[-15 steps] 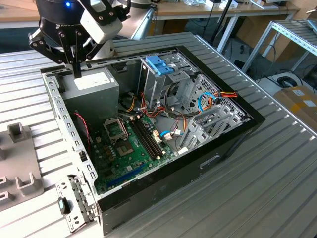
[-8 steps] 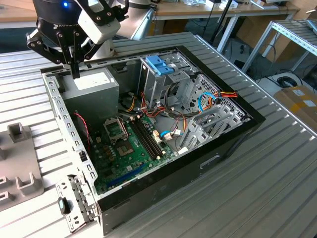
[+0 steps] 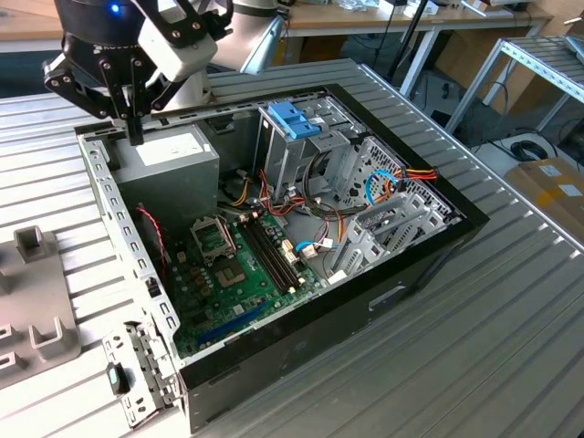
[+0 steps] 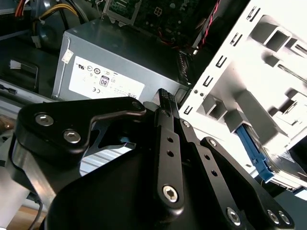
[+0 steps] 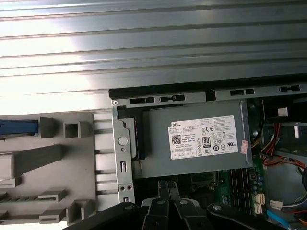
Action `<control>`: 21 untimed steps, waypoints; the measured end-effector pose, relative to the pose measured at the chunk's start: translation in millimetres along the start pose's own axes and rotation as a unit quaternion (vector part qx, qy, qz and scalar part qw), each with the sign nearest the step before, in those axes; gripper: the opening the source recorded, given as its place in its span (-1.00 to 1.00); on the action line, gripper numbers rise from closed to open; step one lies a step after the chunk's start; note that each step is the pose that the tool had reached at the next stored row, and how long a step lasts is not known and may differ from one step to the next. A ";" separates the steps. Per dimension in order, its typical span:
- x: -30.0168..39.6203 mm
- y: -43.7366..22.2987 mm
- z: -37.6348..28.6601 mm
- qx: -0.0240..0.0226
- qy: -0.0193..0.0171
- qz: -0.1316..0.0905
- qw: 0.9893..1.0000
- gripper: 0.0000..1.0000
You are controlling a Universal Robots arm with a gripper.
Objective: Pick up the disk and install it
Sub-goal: 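Reach for the disk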
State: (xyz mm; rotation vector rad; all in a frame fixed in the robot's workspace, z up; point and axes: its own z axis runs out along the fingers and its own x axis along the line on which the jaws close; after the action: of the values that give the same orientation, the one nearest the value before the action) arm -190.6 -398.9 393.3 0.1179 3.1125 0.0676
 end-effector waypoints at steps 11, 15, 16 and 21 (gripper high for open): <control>4.6 -0.3 -0.1 0.000 0.000 0.000 1.000 -0.80; 6.5 -0.5 -0.2 0.000 0.000 0.000 1.000 -0.80; 8.2 -0.6 -0.2 0.000 0.000 0.000 1.000 -0.80; 10.6 -0.8 -0.3 0.000 0.000 0.000 1.000 -0.80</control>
State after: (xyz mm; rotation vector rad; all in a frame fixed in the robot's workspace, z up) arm -201.2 -398.9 393.3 0.1180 3.1125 0.0677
